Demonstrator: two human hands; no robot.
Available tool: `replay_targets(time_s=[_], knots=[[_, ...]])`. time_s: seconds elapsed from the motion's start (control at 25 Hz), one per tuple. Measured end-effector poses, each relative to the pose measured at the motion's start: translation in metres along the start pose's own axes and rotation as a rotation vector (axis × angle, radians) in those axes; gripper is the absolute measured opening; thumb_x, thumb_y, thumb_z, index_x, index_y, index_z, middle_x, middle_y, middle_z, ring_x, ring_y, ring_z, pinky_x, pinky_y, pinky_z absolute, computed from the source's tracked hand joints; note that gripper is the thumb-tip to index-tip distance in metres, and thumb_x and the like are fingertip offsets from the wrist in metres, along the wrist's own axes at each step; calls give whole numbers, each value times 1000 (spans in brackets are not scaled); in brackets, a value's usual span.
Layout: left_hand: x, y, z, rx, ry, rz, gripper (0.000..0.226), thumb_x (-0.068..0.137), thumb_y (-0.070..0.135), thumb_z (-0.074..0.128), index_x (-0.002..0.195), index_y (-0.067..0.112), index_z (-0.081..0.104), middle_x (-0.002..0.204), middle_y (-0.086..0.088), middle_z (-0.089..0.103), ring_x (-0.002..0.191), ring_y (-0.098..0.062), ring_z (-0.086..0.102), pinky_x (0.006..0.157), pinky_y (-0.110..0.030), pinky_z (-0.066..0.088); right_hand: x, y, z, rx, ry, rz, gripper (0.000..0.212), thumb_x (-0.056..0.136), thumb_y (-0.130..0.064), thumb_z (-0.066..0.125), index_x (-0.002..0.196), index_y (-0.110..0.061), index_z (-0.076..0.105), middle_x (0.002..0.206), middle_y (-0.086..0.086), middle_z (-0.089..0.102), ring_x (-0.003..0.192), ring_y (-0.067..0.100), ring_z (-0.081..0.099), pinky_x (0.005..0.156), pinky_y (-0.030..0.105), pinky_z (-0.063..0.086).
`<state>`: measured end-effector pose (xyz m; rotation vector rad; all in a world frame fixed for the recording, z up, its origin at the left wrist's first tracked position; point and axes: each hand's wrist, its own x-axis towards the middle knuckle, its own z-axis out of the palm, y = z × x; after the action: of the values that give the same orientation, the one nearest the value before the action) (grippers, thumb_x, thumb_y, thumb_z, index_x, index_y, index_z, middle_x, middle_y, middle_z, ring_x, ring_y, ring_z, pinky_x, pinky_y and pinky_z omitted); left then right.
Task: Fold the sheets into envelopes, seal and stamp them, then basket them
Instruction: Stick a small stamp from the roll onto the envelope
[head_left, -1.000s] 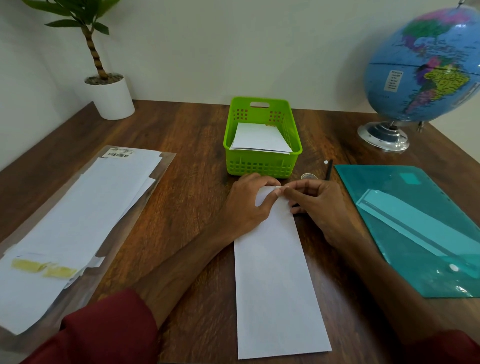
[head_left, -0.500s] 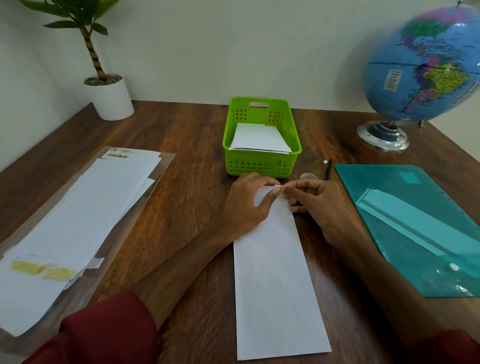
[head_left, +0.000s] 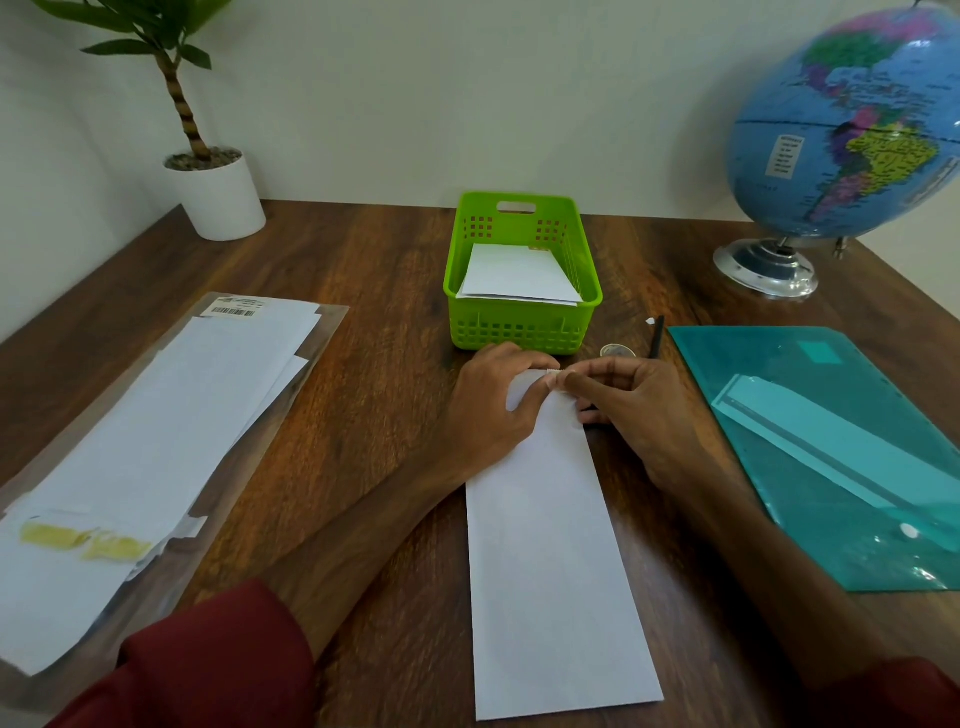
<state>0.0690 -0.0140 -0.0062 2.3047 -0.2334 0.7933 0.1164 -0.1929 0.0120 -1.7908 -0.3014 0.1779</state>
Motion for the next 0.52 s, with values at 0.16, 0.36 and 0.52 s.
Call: replay_targets(time_s=[0.16,0.36,0.52], knots=[[0,1,-1,5,9,1,20,94,23,67,107,12,76,102,-4,75,95,-17,65,87,-23,46,0,0,-1,-23,8,-6,24,82,-36,78,100,-20,82,88,-1,80,77,21,75,79,42,65],[-1,2,-1,1,19,-10,20,93,23,68,107,12,77,103,-4,75,96,-17,65,88,-22,45,0,2,-4,-48,10,2,25,82,-38,80,99,-20,81,91,-2,80,77,21,77,79,47,65],[0,3,-4,-40,25,-24,18,94,23,69,107,14,77,104,0,75,97,-12,65,90,-24,49,2,2,-4,-47,38,1,29,80,-37,82,101,-18,80,95,-3,80,80,17,78,74,43,65]])
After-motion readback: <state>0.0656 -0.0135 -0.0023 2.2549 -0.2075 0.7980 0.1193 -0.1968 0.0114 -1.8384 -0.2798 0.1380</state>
